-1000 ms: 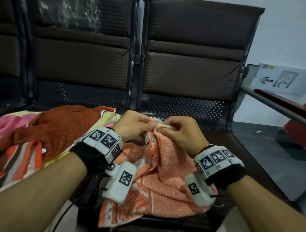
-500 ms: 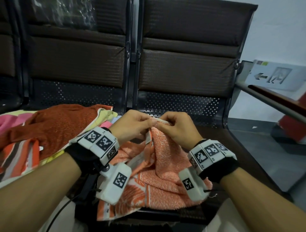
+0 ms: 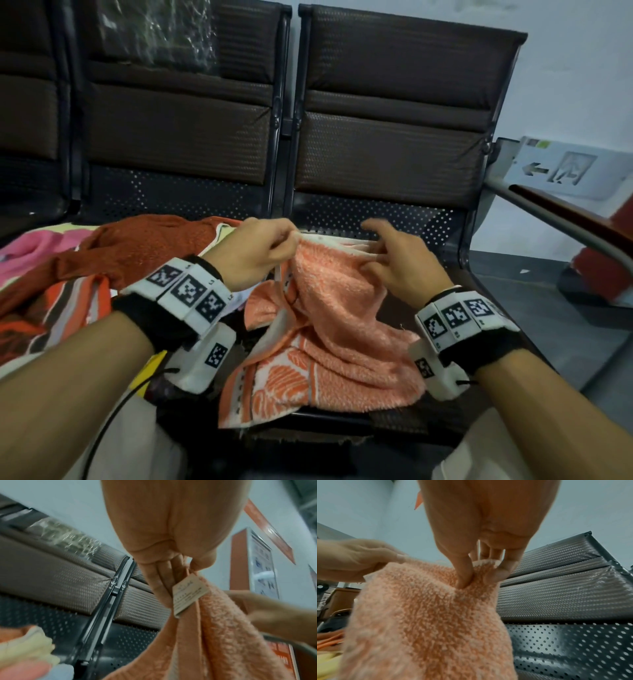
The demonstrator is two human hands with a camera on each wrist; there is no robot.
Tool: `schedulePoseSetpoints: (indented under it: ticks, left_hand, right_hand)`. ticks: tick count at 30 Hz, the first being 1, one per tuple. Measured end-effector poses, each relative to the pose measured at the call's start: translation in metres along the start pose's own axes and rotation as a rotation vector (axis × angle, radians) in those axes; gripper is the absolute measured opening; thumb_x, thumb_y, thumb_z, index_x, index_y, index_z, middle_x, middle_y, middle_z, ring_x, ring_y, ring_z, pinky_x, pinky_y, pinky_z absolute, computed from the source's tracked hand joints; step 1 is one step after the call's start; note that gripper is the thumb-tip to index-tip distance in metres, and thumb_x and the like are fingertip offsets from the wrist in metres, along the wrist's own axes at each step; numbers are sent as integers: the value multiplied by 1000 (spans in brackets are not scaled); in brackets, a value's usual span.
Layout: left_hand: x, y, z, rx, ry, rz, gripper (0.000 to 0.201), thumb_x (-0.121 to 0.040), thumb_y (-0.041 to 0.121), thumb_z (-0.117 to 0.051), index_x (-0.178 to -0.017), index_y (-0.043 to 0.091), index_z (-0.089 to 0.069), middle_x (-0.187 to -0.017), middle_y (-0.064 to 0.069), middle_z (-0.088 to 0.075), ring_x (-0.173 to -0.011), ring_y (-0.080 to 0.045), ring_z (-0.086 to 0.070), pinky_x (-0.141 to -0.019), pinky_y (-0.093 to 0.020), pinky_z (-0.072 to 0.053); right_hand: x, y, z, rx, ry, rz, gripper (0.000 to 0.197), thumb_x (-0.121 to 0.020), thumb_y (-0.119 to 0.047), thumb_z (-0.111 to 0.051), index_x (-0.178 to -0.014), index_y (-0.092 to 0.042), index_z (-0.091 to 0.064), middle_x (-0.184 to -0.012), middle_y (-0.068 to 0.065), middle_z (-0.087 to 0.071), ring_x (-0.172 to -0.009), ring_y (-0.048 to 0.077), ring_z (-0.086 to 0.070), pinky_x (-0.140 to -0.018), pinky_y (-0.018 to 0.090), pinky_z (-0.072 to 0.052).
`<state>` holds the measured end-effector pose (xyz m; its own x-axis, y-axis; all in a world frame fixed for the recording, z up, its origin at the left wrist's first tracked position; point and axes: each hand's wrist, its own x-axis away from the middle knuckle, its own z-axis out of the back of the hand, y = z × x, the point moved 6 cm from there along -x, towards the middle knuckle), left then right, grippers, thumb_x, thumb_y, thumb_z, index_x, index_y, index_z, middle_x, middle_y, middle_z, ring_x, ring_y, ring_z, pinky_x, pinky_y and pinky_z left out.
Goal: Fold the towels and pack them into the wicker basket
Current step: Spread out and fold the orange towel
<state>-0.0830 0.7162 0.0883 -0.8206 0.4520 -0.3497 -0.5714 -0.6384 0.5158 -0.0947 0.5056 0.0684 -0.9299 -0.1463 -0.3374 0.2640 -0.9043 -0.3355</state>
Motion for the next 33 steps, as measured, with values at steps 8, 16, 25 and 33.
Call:
schedulePoseSetpoints:
  ticks: [8,16,25,33]
  left_hand:
    - [16,12,3,-78,-11,-47,11,-87,21,-45,-85,18,-55,-67,-4,-60,-62,-26,-55,-59,-39,-44]
    - [25,18,22,109,210,117,22,-90,32,-37,-70,25,-42,-60,3,-49,-57,-17,-44,-55,-35,-31]
    - [-3,14,47,235,375,195,27,-99,25,-36,-82,10,-49,-77,-5,-55,-76,-24,-51,-67,-36,-36]
    - [-107,25,106,238,438,174,37,-102,24,-31,-118,3,-57,-124,-15,-59,-116,-27,-52,-96,-36,-40]
  right_hand:
    - [23,-16,1,164,-135,87,14,-83,-28,-66,-91,-20,-59,-101,-3,-50,-95,17,-48,-80,35,-46]
    - [36,-25,34,-137,-89,-53,13,-76,-22,-69,-75,-30,-59,-70,-7,-65,-71,13,-61,-62,28,-45]
    - [-3,-21,74,-734,290,-89,5,-75,-16,-70,-70,-17,-68,-62,-14,-63,-61,-2,-56,-58,16,-44]
    - [-95,-23,134,-577,445,-115,25,-85,-27,-67,-87,-1,-67,-86,12,-71,-82,24,-63,-83,53,-51]
